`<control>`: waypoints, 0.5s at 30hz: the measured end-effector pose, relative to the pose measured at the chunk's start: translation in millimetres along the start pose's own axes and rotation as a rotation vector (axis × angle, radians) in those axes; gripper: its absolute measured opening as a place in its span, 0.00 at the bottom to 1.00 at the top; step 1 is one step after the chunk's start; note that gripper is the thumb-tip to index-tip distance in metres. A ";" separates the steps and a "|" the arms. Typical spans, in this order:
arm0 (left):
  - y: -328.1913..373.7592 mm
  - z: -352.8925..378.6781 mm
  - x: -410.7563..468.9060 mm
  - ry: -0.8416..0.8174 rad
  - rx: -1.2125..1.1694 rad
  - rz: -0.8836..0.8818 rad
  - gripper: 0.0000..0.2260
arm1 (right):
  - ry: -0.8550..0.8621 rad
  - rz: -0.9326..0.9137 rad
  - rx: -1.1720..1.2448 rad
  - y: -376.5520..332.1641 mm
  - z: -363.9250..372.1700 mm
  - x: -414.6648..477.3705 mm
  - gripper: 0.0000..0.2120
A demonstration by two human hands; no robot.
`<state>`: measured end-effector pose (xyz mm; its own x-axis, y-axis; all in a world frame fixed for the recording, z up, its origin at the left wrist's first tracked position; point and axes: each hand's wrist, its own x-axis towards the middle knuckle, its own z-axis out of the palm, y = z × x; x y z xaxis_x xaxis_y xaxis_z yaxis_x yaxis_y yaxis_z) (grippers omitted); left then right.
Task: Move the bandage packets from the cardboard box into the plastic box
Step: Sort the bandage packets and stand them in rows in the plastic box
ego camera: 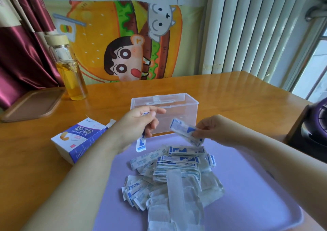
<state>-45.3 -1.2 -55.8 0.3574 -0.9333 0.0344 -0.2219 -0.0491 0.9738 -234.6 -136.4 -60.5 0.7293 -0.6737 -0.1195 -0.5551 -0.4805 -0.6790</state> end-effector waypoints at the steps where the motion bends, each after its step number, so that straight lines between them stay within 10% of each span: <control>1: -1.5 6.6 2.2 0.037 -0.084 -0.004 0.13 | 0.024 -0.008 0.073 -4.0 -1.1 -0.5 0.06; 7: 5.3 31.0 4.7 0.098 -0.709 -0.189 0.24 | -0.009 -0.049 0.543 -33.0 15.0 -6.6 0.08; 15: 15.6 36.7 -3.6 0.134 -0.958 -0.244 0.11 | 0.074 -0.244 0.174 -50.4 18.9 -7.5 0.16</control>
<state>-83.3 -11.6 -49.0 0.4081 -0.8852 -0.2230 0.6755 0.1285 0.7261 -204.5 -96.6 -39.0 0.7977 -0.5928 0.1109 -0.2860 -0.5338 -0.7958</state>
